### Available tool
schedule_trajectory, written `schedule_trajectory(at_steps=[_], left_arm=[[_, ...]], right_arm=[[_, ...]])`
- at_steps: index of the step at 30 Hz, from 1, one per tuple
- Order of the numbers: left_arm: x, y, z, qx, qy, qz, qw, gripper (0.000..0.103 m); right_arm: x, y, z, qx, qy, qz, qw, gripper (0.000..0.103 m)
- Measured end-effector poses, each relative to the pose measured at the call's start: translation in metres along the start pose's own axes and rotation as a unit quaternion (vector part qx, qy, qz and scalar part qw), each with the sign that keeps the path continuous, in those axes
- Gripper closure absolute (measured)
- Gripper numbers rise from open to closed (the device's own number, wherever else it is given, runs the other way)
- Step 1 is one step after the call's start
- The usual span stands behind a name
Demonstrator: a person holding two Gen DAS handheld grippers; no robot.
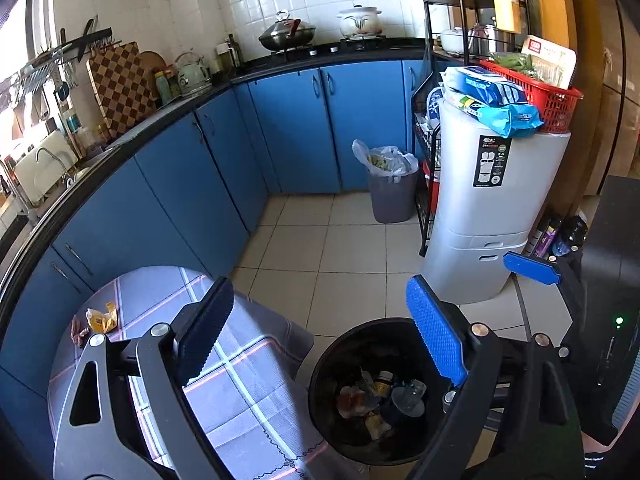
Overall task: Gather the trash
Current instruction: 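Open the left tool to drop the orange carton while the right tool releases the blue carton, then move both open tools back from the bin over the table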
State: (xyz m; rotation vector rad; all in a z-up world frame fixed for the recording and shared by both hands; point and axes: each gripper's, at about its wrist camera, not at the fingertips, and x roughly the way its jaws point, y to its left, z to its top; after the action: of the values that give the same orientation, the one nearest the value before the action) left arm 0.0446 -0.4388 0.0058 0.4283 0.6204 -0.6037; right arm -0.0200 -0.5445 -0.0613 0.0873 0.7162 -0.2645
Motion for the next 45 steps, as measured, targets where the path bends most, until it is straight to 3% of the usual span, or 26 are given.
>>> schedule_trajectory(at_steps=[11, 22, 36, 45], left_arm=[[-0.015, 0.044, -0.011, -0.030, -0.008, 0.017, 0.9994, 0.016], [-0.027, 0.143, -0.040, -0.094, -0.013, 0.052, 0.9942, 0.016], [-0.013, 0.291, -0.098, -0.179, 0.007, 0.106, 0.9780, 0.016], [0.016, 0.378, -0.145, -0.225, 0.041, 0.133, 0.9644, 0.016]], right_arm=[[-0.007, 0.043, 0.021, -0.025, -0.012, 0.010, 1.000, 0.019], [0.010, 0.140, 0.057, -0.095, -0.017, 0.033, 0.995, 0.019], [0.071, 0.273, 0.088, -0.140, 0.003, 0.091, 0.986, 0.019], [0.119, 0.347, 0.104, -0.153, 0.019, 0.122, 0.980, 0.019]])
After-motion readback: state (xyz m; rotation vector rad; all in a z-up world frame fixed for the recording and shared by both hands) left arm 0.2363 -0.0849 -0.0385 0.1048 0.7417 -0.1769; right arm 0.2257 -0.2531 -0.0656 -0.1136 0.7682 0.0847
